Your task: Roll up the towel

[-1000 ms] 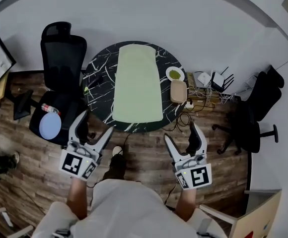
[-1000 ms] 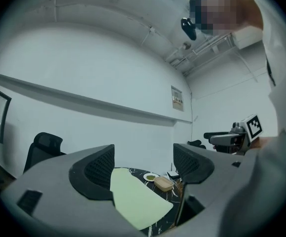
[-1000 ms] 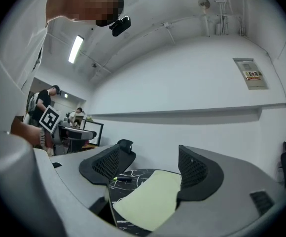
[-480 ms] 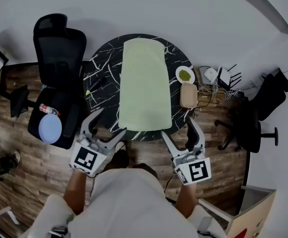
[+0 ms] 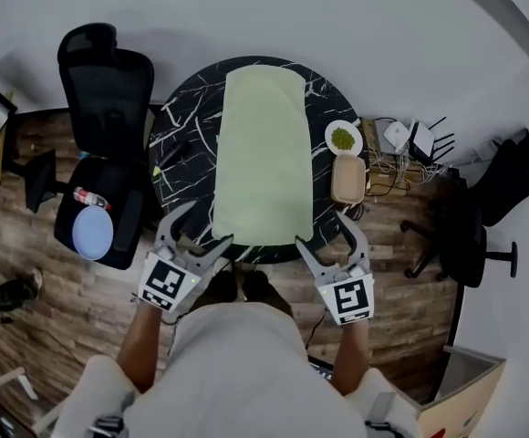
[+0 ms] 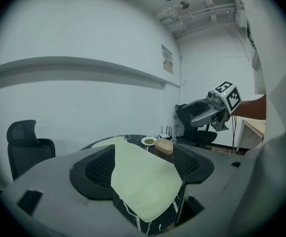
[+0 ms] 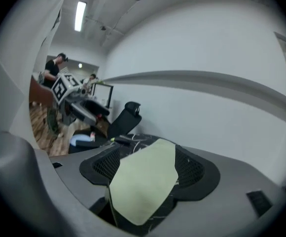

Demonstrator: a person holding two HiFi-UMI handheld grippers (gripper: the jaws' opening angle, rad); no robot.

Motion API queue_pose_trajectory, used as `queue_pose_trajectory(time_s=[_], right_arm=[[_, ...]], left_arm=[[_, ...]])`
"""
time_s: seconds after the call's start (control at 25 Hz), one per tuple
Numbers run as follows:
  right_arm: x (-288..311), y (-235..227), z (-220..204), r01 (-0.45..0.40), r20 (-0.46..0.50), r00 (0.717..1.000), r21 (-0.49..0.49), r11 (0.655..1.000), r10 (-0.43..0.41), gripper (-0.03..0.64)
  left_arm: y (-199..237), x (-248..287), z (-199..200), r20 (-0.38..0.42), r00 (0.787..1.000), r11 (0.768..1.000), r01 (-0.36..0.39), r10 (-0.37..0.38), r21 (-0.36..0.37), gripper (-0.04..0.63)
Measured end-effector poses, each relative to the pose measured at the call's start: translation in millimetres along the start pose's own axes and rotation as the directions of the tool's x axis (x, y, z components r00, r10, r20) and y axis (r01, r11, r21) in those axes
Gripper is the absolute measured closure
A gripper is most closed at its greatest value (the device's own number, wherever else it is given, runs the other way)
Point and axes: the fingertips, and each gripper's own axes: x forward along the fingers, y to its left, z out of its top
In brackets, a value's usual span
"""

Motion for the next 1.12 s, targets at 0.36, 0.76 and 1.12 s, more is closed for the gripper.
queue_pose_trajectory(time_s=[0.36,0.76,1.12], right_arm=[[56.1,44.1,-213.6,-0.489,-0.544,0.771,-0.170,0.856,0.332,0.290],[84.2,50.8,-295.8,-0.626,-0.715,0.593,-0.121,0.770,0.369,0.408],[82.6,58.2,-318.4,-0.654,-0.774,0.518,-0.084,0.752,0.364,0.414]], left_arm=[[-26.5,63.4,-157.2,-0.457,0.869,0.946,0.286,-0.189,0.154,0.448],[-37.1,79.8,-271.1,-0.813,0.542,0.802,0.572,-0.211,0.174,0.425],[-40.3,83.5,-298.6,-0.851,0.499,0.827,0.540,-0.162,0.159,0.433]])
